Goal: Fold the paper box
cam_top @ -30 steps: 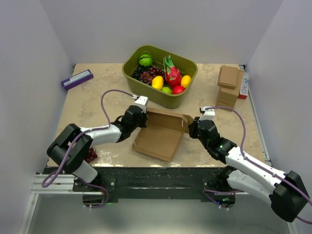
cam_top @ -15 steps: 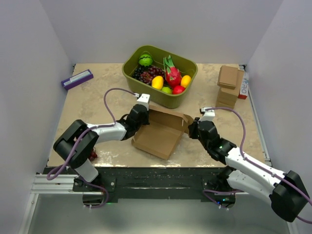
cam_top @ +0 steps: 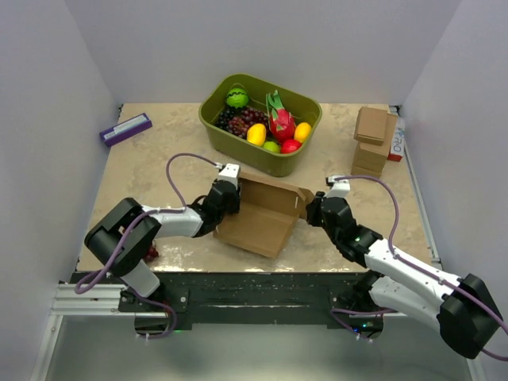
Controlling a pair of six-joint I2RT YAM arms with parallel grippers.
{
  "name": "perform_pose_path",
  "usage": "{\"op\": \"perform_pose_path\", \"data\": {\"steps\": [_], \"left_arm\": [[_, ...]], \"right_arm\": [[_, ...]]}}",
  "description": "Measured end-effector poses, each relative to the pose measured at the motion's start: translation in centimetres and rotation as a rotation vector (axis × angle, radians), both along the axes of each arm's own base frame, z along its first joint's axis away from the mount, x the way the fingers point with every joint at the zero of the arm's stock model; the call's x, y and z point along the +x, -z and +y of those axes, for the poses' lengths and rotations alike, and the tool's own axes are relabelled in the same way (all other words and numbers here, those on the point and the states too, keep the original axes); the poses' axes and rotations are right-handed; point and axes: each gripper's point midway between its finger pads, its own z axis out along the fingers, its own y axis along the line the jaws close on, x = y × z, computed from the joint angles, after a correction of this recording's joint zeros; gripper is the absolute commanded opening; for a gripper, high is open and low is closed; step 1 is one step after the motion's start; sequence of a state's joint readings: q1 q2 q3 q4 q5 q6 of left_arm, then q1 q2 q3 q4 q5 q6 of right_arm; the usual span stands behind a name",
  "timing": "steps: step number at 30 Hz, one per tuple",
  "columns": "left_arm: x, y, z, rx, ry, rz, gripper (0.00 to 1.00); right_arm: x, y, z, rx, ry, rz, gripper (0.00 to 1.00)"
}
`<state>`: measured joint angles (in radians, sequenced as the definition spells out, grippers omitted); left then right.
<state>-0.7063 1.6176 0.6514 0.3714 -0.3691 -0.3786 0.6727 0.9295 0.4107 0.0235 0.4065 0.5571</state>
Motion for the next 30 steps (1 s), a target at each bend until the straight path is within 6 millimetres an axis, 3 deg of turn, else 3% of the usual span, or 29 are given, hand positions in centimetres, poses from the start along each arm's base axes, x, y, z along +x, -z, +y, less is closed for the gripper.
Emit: {"op": "perform_pose_path", "data": {"steps": [5, 10, 15, 16, 20, 30], "left_arm": [[-1.4, 0.9, 0.9, 0.013, 0.019, 0.025, 0.64], [-2.1, -0.9, 0.8, -0.027, 0.058, -0.007, 0.79], [-2.6, -3.9, -0.2, -0.104, 0.112, -0.055, 0.85], [-2.7, -4.5, -0.4, -0.117, 0.124, -0.062, 0.86], [-4.0, -5.7, -0.7, -0.140, 0.181, -0.049, 0.89], [-8.0, -7.6, 0.6, -0.160, 0.255, 0.052, 0.96]], "right_arm": [[0.1, -0.1, -0.1, 0.002, 0.010, -0.003, 0.28], [0.1, -0.1, -0.2, 0.003, 0.021, -0.004, 0.48], [0.0, -0.2, -0.4, 0.005, 0.024, -0.006, 0.79], [0.0, -0.4, -0.4, 0.007, 0.024, -0.010, 0.81], [-0.5, -1.0, -0.7, 0.012, 0.021, -0.011, 0.86], [-2.5, -3.9, -0.7, 0.086, 0.003, 0.041, 0.87]]}}
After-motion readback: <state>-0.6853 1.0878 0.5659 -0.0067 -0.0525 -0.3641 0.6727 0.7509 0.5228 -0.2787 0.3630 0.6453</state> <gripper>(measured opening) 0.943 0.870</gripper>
